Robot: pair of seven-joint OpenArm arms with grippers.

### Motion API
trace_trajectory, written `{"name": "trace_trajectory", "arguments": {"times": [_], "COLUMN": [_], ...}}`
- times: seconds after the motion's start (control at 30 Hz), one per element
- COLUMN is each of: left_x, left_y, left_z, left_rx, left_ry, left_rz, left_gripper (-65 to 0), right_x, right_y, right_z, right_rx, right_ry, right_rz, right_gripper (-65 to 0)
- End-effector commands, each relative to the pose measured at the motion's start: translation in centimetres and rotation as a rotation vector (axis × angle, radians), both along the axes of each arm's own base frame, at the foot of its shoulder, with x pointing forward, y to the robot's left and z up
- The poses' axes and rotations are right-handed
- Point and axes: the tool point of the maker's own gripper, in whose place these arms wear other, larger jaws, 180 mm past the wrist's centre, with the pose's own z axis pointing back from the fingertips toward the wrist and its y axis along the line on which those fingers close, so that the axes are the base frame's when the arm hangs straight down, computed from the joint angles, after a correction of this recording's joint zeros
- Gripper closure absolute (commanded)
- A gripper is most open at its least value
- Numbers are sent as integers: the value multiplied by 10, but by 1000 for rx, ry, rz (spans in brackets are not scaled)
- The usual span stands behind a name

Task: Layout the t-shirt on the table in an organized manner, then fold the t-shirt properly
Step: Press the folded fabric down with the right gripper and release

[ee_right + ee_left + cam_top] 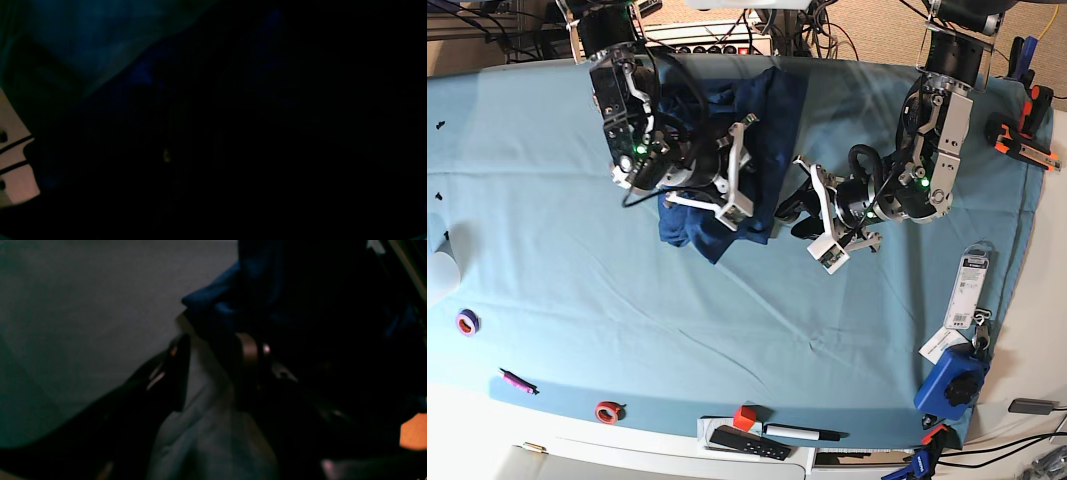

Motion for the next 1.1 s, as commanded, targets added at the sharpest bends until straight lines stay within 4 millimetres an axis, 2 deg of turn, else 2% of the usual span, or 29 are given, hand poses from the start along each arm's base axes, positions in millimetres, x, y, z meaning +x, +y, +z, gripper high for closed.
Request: {"name": "trace_trajectory", "arguments": {"times": [0.0, 0.3, 0.4, 0.53, 0.8, 1.07], "left_x": [9, 9, 9, 13, 35, 48], "left_y": [-3, -3, -3, -1, 19, 42], "left_z": [17, 17, 18, 21, 33, 41], "left_rx": [-40, -39, -39, -39, -6, -14], "left_ry": [-49, -49, -53, -62, -118, -137], "left_rz": [0, 0, -4, 3, 63, 140], "left_gripper": [-230, -230, -230, -230, -230, -230], "right_x": [12, 29, 28, 19, 11, 1], "right_y": [10, 16, 17, 29, 40, 57], "right_z": [16, 32, 33, 38, 45, 60], "right_rx": [40, 11, 10, 78, 153, 273], "right_ry": [-54, -113, -115, -93, -80, -78], "right_rz": [19, 81, 102, 157, 201, 272], "right_gripper": [-220, -219, -219, -219, -219, -219]}}
